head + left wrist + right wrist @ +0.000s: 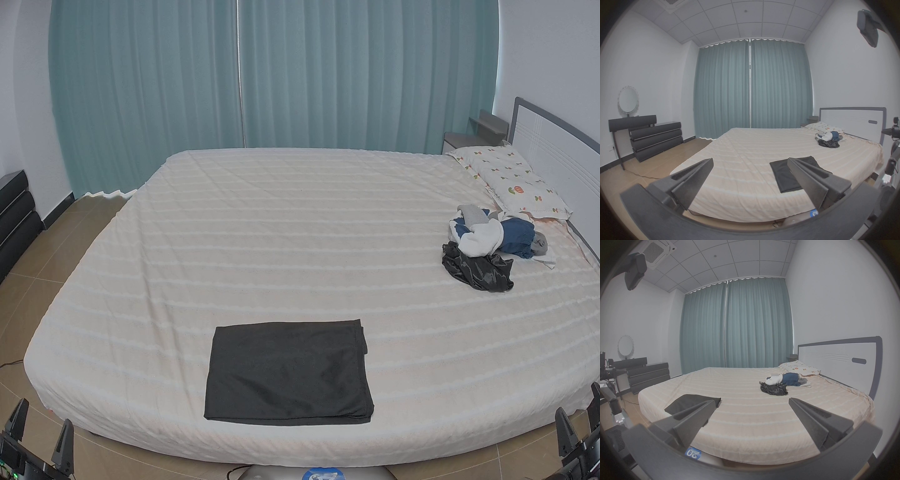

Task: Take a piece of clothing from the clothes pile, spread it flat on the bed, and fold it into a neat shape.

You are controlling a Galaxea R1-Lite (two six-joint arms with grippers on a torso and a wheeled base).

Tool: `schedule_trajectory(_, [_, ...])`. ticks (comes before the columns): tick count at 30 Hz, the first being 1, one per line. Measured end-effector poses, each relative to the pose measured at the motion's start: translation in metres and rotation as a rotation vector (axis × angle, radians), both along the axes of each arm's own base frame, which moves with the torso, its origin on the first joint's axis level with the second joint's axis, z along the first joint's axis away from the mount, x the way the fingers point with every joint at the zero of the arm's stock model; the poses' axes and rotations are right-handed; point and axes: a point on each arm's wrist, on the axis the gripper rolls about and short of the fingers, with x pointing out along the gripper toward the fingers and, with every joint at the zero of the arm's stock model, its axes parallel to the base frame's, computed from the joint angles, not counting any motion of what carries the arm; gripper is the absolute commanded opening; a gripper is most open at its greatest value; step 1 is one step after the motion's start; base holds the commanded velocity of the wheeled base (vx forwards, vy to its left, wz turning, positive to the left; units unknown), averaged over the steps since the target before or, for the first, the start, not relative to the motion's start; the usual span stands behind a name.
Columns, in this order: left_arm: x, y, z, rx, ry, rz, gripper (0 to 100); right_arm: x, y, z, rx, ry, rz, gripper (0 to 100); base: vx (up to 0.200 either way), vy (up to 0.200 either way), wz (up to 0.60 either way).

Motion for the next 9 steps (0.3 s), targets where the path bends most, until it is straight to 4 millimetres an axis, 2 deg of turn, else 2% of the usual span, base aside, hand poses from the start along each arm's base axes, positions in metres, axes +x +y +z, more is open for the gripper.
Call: schedule_trajectory(9, [0.0000,0.0005,0.0000,-0.010,-0.001,0.025,100,0.0000,0.0000,0.0001,-0.001,-0.001,-0.002,100,0.000,0.000,0.00])
